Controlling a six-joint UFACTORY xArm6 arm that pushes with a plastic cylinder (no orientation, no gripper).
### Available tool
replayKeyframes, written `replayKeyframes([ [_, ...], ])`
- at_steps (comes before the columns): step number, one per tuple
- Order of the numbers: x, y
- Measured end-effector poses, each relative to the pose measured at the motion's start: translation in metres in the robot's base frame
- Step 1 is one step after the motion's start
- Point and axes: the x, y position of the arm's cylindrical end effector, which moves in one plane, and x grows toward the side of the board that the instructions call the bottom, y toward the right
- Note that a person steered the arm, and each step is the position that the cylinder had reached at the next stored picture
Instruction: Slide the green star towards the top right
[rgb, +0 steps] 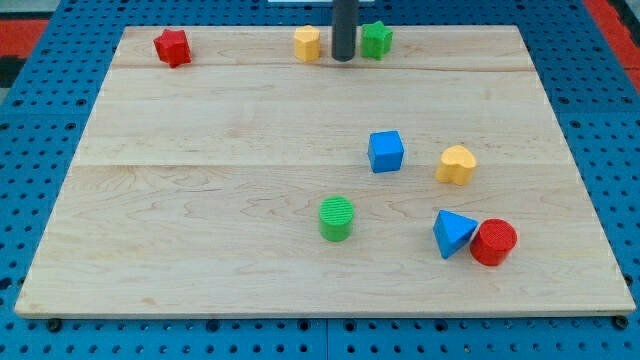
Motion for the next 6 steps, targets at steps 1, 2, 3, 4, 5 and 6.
replayKeyframes([
  [1,-0.020,-0.008],
  [2,-0.026,0.010],
  [3,-0.031,0.038],
  [4,-0.033,0.070],
  [5,-0.036,0.076],
  [6,-0.037,0.084],
])
